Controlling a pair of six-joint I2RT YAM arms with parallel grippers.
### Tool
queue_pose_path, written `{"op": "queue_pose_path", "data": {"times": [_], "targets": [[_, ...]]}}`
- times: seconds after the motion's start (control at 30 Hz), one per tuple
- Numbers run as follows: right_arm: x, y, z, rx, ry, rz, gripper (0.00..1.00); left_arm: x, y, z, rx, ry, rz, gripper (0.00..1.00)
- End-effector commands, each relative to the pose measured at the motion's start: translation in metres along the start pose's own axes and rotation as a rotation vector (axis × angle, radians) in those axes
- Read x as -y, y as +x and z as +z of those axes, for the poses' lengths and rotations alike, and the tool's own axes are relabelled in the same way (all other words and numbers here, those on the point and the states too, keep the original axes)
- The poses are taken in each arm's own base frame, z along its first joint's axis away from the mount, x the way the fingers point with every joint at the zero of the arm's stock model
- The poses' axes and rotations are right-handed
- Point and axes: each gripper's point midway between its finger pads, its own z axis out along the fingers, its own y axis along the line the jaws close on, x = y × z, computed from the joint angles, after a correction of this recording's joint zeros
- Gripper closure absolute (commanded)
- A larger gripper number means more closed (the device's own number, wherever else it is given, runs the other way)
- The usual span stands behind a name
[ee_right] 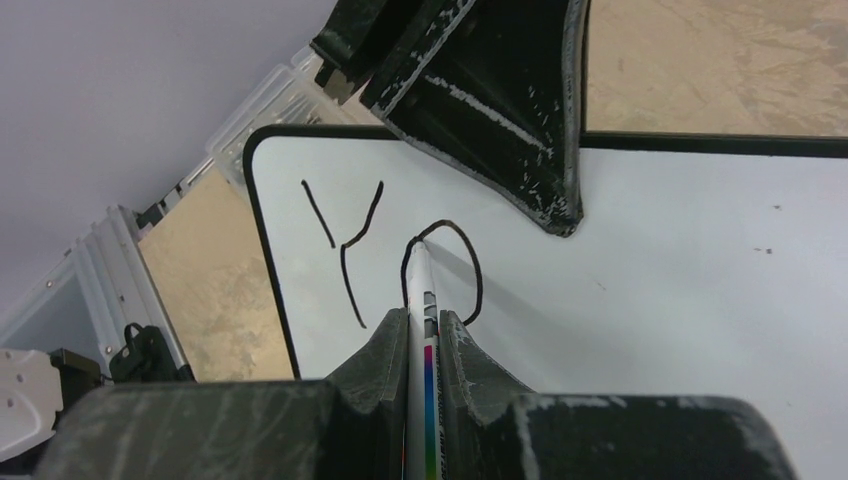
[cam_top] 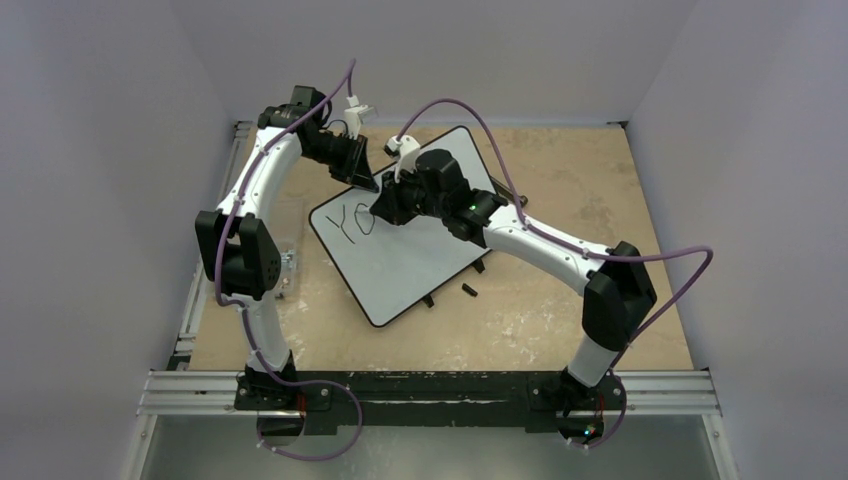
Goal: Write a sentence on the whiteboard
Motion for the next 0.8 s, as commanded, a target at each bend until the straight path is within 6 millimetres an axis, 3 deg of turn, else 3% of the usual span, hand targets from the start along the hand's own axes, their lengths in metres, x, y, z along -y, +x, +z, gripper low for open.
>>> {"op": "queue_pose_path", "data": {"times": [0.0, 0.17, 0.47, 0.77], "targets": [[0.005, 0.023, 0.001, -0.049, -0.006, -0.003, 1.00, -0.015, -0.003, -0.017, -0.014, -0.168, 0.106, 1.00], [0.004, 0.021, -0.003, -0.042, -0.007, -0.003, 1.00, -0.015, -0.002, -0.018, -0.015, -0.169, 0.105, 1.00], [-0.017, -0.017, -0.024, 0.075, -0.069, 0.024, 1.00, -0.015, -0.002, -0.018, -0.016, -0.172, 0.107, 1.00], [0.025, -0.032, -0.039, 0.130, 0.043, 0.096, 1.00, -0.015, -0.001, -0.019, -0.017, -0.174, 0.109, 1.00]]}}
